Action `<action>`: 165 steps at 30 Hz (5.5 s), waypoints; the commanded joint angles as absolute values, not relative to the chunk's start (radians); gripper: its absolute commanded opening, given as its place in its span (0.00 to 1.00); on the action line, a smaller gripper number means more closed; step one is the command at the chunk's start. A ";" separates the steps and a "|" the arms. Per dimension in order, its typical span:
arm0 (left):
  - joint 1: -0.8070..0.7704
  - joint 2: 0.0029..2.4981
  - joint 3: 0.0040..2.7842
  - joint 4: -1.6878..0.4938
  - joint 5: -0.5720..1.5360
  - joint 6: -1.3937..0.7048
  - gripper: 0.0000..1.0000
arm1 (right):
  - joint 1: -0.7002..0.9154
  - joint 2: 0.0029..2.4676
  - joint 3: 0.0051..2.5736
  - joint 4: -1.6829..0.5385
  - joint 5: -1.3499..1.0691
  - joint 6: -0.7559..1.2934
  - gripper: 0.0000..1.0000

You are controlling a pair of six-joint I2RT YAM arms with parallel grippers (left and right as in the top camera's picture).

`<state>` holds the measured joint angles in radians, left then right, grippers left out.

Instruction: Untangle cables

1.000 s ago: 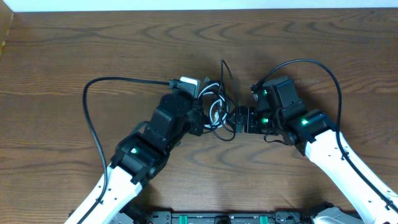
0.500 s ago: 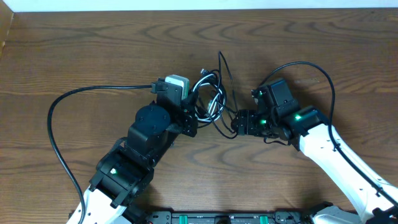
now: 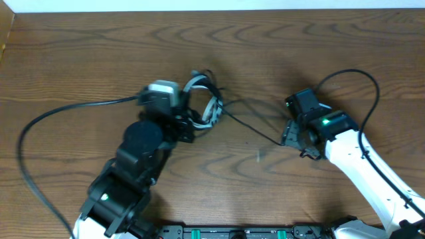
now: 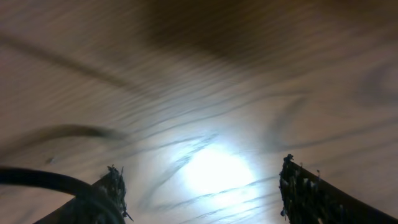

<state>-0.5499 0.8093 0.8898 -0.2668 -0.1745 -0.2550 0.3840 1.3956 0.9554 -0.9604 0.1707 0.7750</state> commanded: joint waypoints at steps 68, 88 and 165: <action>-0.344 0.926 0.899 -0.163 0.146 -0.320 0.08 | 0.316 1.399 0.952 -0.864 0.008 0.815 0.99; -0.344 0.926 0.899 -0.287 0.146 -0.320 0.08 | 0.316 1.399 0.952 -0.864 0.008 0.815 0.99; -0.344 0.986 0.899 -0.342 0.846 -0.112 0.08 | 0.584 1.399 0.952 -0.501 -0.305 0.740 0.99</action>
<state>-0.3458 0.9894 0.8898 -0.3519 0.7910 -0.1295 0.5777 1.3960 0.9539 -0.4995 -0.3630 0.7277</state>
